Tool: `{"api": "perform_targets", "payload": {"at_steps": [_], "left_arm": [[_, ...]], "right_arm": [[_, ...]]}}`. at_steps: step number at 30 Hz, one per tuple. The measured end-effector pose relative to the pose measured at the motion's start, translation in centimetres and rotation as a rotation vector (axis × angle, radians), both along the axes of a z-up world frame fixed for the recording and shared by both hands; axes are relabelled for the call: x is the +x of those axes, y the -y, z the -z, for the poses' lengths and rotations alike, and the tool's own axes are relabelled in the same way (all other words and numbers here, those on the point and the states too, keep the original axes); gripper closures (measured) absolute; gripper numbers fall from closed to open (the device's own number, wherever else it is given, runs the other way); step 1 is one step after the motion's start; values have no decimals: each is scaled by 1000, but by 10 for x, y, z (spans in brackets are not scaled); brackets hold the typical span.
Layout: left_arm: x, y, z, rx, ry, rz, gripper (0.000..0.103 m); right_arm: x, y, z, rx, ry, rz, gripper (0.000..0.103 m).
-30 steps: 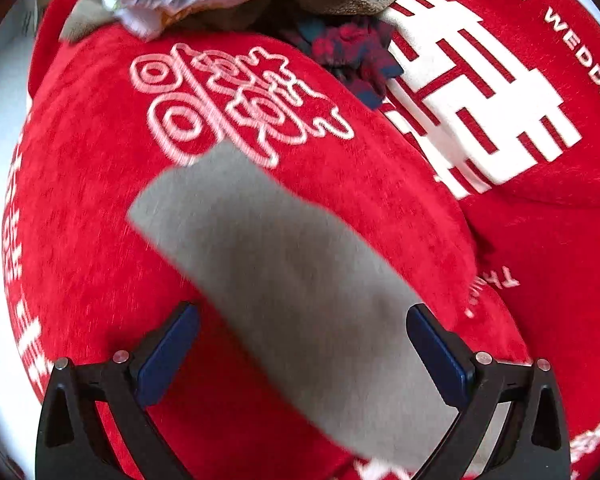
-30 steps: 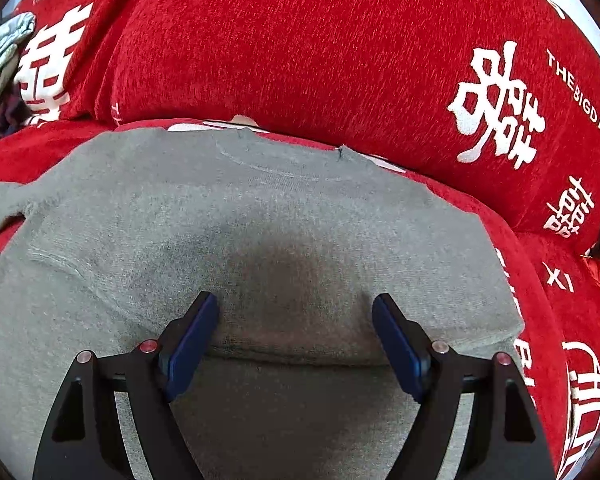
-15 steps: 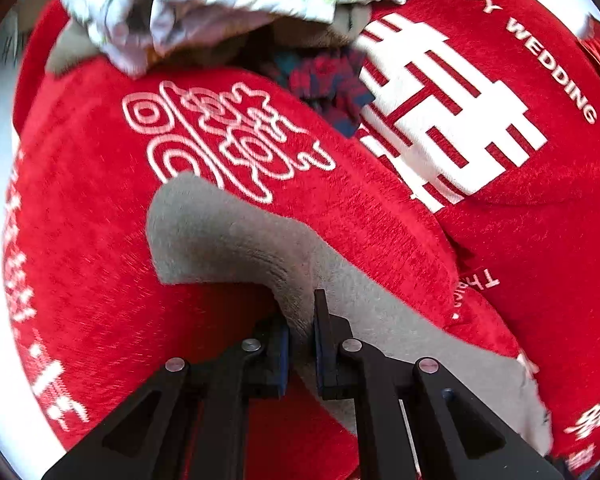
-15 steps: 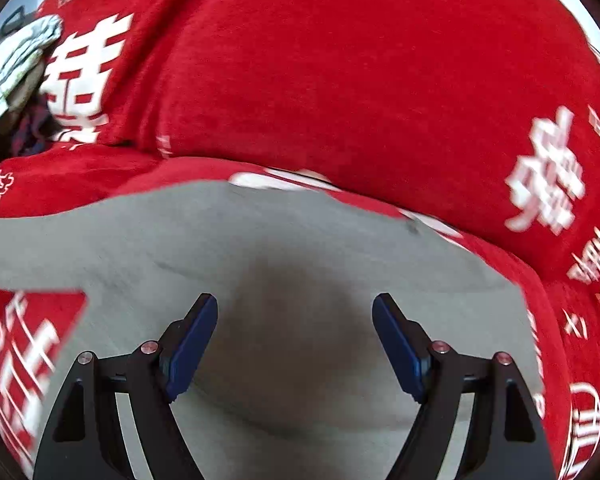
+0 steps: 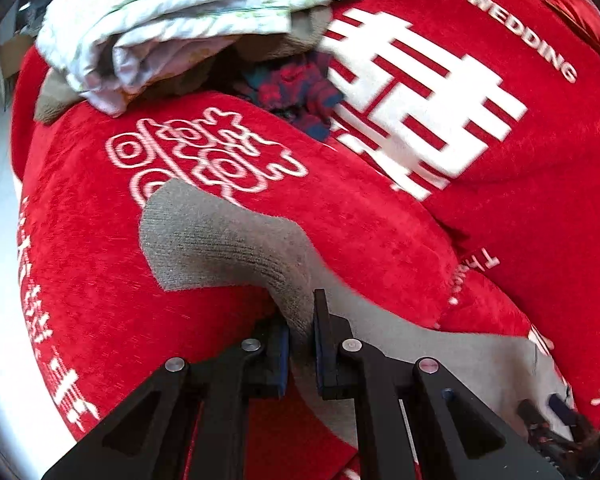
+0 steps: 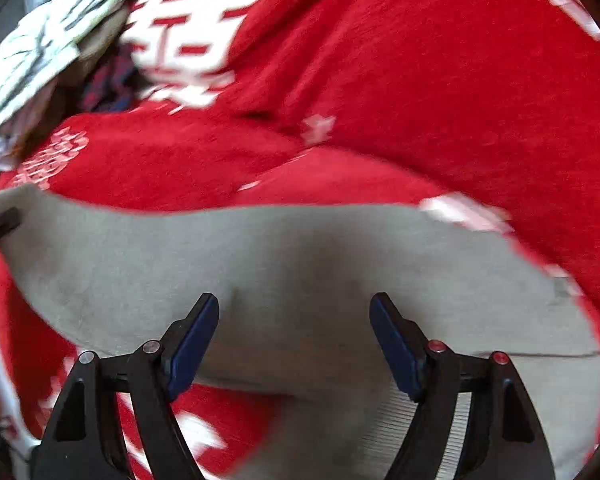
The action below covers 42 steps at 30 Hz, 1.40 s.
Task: Fold small clothes
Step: 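Close the left gripper on the cuff of the other grey sleeve, then fold the sleeve across the sweater back with the left gripper and release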
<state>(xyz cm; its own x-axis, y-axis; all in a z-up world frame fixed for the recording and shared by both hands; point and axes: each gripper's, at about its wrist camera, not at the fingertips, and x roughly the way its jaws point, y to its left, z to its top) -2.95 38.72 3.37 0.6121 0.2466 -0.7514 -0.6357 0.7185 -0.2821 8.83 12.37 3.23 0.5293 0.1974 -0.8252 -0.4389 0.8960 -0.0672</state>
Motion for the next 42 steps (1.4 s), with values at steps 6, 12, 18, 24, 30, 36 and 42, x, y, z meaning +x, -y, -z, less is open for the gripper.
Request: {"api": "perform_targets", "payload": {"at_steps": [6,12,18,24,30,36,42], "left_arm": [[27,40,-6,14,-22,59,92],[65,93,-8,38,-85,146,92],[90,165,-12,92,-128,241,92],[111,241,-17,160,-165,335,92],[128,314,-20,220,-191,425,92],[137,380,-17,266,-209,508,92],[140,435,-16,301,-215,578,92]], "right_arm": [[-27,103,-26,20,36,120,23],[-58,186,-20,-20,61,184,23],[-79,241,-5,-30,54,248,23],[-89,267,0,17,46,246,23],[-95,292,-1,37,50,255,23],[-99,322,3,128,30,305,23],[-105,323,4,146,47,293,23]]}}
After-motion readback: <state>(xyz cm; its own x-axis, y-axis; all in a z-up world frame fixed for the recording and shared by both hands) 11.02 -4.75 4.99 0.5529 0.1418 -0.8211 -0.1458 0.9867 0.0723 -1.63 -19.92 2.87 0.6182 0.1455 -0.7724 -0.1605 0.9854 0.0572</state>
